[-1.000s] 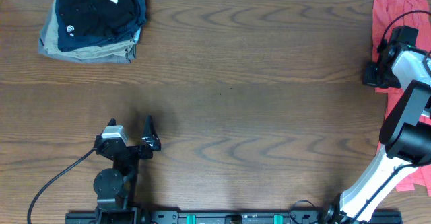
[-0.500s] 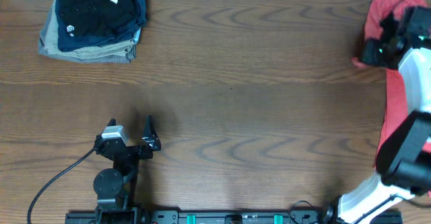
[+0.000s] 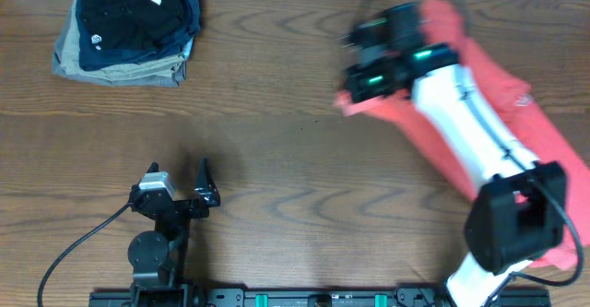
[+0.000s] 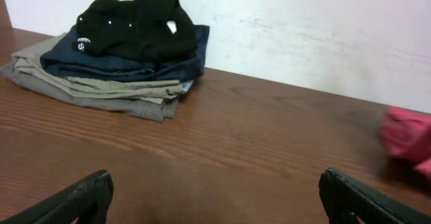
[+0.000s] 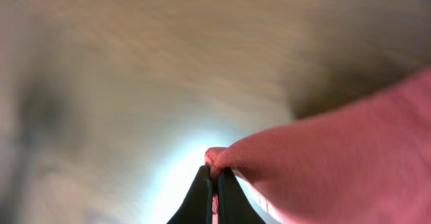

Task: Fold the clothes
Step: 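Grasp the coral shirt's edge with the right gripper, then drag the shirt leftward with the right gripper to spread it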

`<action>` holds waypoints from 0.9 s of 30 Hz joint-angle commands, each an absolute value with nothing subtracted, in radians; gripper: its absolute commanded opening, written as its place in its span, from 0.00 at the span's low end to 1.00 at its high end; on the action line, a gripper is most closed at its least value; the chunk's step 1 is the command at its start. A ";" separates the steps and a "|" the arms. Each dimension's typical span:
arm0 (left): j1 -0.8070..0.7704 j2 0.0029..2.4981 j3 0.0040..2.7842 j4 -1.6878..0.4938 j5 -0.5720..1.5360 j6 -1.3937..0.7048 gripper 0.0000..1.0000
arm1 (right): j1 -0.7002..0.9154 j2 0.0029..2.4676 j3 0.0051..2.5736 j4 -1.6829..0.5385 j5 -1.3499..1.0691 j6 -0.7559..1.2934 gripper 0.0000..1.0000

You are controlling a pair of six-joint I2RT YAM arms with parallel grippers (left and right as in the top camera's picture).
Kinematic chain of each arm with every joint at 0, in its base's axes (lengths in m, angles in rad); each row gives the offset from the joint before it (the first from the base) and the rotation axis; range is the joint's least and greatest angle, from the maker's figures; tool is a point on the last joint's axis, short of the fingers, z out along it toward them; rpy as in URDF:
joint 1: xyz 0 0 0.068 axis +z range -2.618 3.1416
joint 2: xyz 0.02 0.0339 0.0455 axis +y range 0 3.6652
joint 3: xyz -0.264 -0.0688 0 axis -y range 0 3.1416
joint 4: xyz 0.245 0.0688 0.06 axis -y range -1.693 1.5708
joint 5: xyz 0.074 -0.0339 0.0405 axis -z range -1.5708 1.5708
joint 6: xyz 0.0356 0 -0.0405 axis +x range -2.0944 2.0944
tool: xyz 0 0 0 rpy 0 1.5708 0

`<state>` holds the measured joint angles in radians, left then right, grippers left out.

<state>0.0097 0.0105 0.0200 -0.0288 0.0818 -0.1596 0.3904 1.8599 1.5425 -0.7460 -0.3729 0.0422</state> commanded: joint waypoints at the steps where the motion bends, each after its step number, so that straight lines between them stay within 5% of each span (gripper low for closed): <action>1: 0.005 0.005 0.004 -0.063 0.093 -0.154 0.98 | 0.559 1.886 1.539 -0.709 -0.418 0.102 0.01; 7: 0.005 0.005 0.004 -0.063 0.093 -0.154 0.98 | 0.714 1.890 1.549 -0.646 -0.303 0.208 0.06; 11: 0.005 0.005 0.004 -0.063 0.093 -0.154 0.98 | 0.698 1.880 1.583 -0.699 -0.336 0.208 0.39; 13: 0.005 0.005 0.004 -0.063 0.093 -0.154 0.98 | 0.672 1.868 1.611 -0.761 -0.345 0.208 0.77; 17: 0.005 0.005 0.004 -0.064 0.093 -0.154 0.98 | 0.590 1.835 1.671 -0.907 -0.340 0.201 0.96; 27: 0.005 0.005 0.004 -0.063 0.093 -0.154 0.98 | 0.324 1.764 1.689 -1.202 -0.338 0.201 0.99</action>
